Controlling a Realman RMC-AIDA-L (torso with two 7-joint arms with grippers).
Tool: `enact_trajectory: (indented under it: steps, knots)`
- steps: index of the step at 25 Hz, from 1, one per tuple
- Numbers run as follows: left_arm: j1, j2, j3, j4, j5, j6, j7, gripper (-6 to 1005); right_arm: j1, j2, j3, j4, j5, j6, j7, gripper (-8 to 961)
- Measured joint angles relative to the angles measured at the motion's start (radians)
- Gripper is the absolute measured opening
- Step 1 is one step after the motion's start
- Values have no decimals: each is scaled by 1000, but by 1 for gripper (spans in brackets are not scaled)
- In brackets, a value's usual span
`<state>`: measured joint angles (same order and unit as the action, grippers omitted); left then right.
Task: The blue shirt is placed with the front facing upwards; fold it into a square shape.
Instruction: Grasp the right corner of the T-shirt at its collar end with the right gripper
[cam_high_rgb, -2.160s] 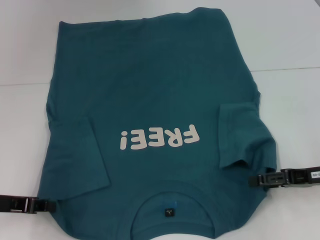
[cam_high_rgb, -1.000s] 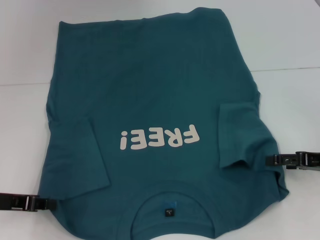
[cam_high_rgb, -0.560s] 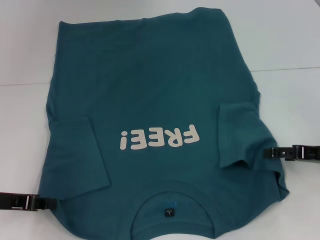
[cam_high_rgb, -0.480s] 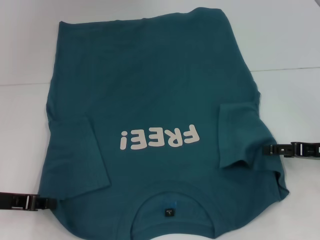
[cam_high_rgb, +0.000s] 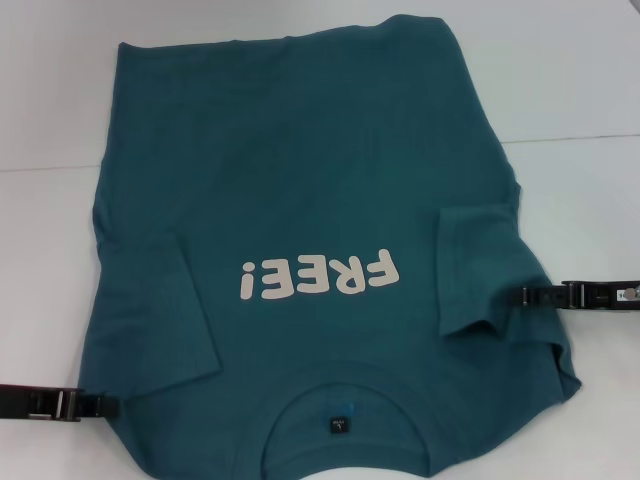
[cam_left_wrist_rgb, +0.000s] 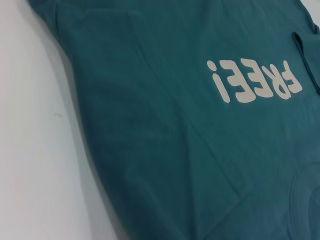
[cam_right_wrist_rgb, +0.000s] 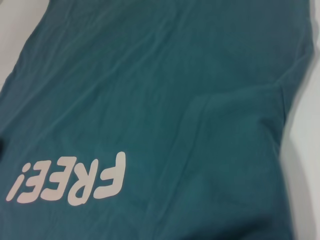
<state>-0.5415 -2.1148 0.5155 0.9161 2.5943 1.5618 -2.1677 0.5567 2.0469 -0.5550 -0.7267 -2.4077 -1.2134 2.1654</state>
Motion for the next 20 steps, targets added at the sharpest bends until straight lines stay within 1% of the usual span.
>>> enact_trajectory:
  steps: [7, 15, 20]
  knots:
    - [0, 1, 0, 0, -1, 0, 0, 28, -9, 1, -3, 0, 2, 2, -1, 927]
    - [0, 1, 0, 0, -1, 0, 1, 28, -4, 13, -3, 0, 0, 3, -13, 926]
    - [0, 1, 0, 0, -2, 0, 2, 28, -10, 14, -1, -5, 3, -31, -18, 925]
